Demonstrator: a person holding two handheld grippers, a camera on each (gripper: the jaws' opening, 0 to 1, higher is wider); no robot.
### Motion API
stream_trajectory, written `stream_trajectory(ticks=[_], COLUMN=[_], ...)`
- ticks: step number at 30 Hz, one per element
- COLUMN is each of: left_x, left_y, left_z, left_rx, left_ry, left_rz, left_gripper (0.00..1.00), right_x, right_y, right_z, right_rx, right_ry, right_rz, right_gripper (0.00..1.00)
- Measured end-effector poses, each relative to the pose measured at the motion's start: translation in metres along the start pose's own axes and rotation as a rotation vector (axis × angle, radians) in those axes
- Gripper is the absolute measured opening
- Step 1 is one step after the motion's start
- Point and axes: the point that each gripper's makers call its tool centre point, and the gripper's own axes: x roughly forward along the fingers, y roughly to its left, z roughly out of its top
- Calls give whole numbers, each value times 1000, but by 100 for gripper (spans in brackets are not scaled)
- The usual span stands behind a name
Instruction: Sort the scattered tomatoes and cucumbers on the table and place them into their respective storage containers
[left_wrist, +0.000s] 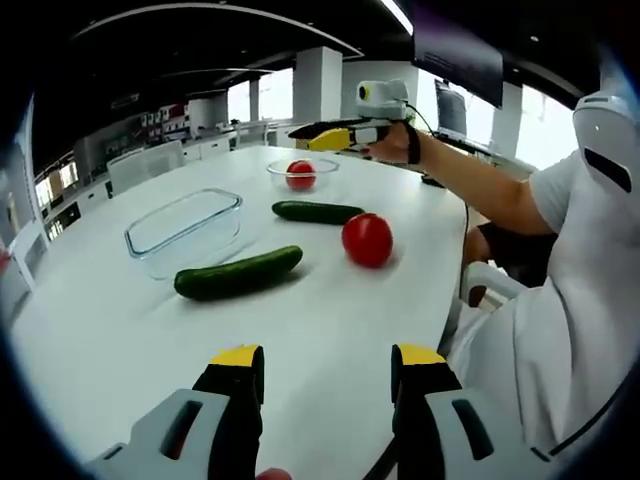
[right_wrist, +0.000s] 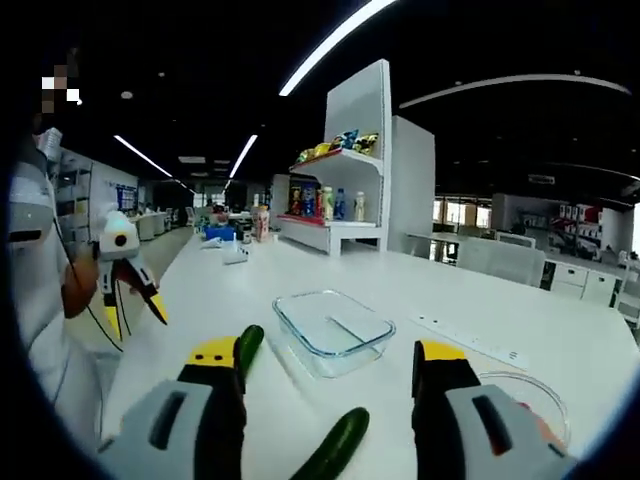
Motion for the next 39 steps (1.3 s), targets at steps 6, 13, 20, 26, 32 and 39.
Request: stream_trajectory(ticks=[6, 13, 20, 26, 32, 39], left_x=[-1, -2, -2, 0, 2, 2], left_y=[-1, 0, 2, -3, -5, -5], left_z=[2, 2, 1, 6, 5, 3], left_rx=[9, 9, 7, 27, 30, 27], left_ry=[-6, -5, 1, -4, 4, 10], left_rz=[-5, -3, 5, -15, -19, -18], left_gripper=[51, 51, 51, 51, 51, 51], right_x=[-5, -17, -26, -32, -31, -32], right_y=[30, 58, 73, 96, 105, 111], right_z=[-10, -14, -24, -29, -41, -55], right_rx=[-7, -24, -20, 2, -16, -30], right_ry=[-7, -34, -29, -38, 0, 23], right_rz=[114, 180, 213, 297, 306, 310], right_gripper=[69, 71, 72, 73, 73, 75])
